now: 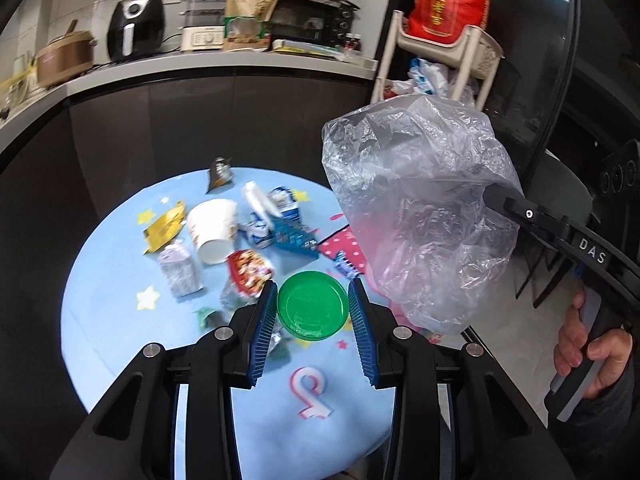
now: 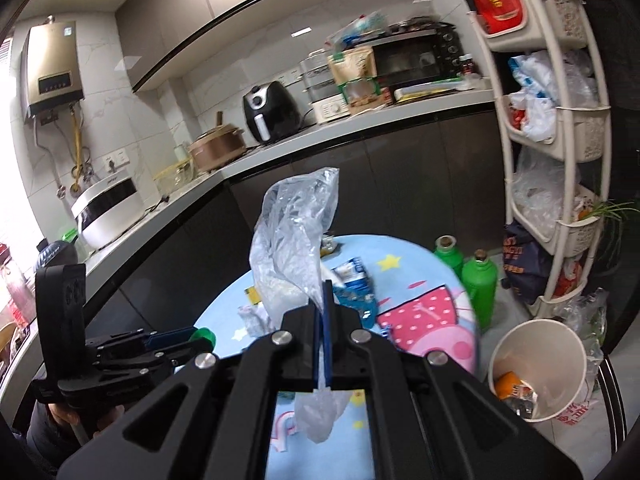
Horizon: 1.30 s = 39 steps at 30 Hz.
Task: Collect trash
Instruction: 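Carry the clear bag and green cap to the white bin and release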
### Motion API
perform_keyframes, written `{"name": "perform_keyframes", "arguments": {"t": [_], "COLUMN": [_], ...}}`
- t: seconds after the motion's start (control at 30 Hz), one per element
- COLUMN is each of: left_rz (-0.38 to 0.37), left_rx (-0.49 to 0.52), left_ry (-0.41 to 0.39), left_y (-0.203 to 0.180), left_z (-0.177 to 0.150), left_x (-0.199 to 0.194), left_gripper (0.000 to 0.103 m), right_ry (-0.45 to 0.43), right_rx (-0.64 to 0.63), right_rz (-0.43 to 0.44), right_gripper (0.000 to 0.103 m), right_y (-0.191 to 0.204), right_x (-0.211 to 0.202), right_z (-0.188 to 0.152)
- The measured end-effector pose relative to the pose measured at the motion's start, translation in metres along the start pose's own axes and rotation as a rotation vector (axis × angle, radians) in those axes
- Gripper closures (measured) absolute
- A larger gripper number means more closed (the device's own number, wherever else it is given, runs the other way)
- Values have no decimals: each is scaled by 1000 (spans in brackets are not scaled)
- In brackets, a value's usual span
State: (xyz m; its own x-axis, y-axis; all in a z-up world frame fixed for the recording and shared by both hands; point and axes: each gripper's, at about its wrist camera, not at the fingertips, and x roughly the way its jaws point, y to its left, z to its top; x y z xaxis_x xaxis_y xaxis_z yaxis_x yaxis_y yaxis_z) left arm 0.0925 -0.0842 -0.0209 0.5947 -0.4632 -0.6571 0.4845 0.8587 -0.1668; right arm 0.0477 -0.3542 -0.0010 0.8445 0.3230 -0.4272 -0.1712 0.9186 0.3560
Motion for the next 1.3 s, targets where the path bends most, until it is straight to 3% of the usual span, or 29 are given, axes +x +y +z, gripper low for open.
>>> {"name": "perform_keyframes", "arguments": {"t": [0.33, 0.5, 0.9, 1.1, 1.13, 1.17, 1.2, 1.23, 1.3], "left_rz": [-122, -164, -202, -205, -207, -207, -209, -211, -214], "left_rx": [95, 147, 211, 218, 217, 218, 220, 221, 229], "left_ry": [20, 39, 102, 140, 147, 152, 164, 173, 192], "left_y": [-70, -110, -171, -180, -182, -183, -186, -189, -194], "left_z": [34, 50, 77, 76, 75, 75, 73, 73, 70], "left_x": [46, 78, 162, 197, 202, 206, 213, 218, 228], "left_gripper": [68, 68, 68, 68, 68, 68, 68, 68, 68], "right_ry": [-49, -32, 71, 173, 185, 205, 215, 220, 224], "right_rx": [123, 197, 297, 380, 390, 407, 417, 422, 422], "right_rz": [-213, -286, -331, -364, -367, -364, -368, -381, -395], "right_gripper": [99, 98, 98, 97, 95, 84, 62, 50, 45], "right_y": [-112, -169, -265, -309, -313, -320, -324, -327, -330], "right_x": [-44, -44, 20, 51, 53, 57, 59, 60, 57], "right_z": [-9, -25, -65, -110, -115, -125, -130, -135, -141]}}
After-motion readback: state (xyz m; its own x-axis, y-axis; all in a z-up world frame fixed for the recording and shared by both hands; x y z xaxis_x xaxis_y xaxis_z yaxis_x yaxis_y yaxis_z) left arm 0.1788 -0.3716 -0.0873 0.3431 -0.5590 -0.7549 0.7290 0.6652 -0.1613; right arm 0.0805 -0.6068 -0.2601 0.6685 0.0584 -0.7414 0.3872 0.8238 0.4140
